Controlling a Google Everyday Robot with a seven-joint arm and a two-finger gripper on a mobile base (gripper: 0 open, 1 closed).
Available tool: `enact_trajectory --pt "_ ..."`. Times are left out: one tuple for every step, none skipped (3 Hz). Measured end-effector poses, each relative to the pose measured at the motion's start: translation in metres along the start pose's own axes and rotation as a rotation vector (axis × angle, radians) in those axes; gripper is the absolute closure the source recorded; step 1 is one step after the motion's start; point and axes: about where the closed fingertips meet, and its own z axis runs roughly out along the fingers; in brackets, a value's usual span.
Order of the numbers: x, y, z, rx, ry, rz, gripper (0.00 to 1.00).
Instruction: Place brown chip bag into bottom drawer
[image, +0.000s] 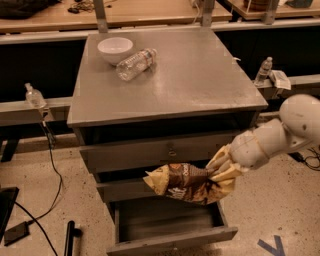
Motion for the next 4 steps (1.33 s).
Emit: enact_trajectory --pt "0.034 -0.029 0.065 -0.014 -0.126 -0.033 1.0" --pt "0.055 -0.035 0.093 -0.053 -0.15 -0.084 1.0" --pt "0.055 -0.035 0.093 -0.053 -0.152 -0.084 1.0" --pt "0.072 -0.031 0.098 -0.044 -0.153 -0.037 1.0"
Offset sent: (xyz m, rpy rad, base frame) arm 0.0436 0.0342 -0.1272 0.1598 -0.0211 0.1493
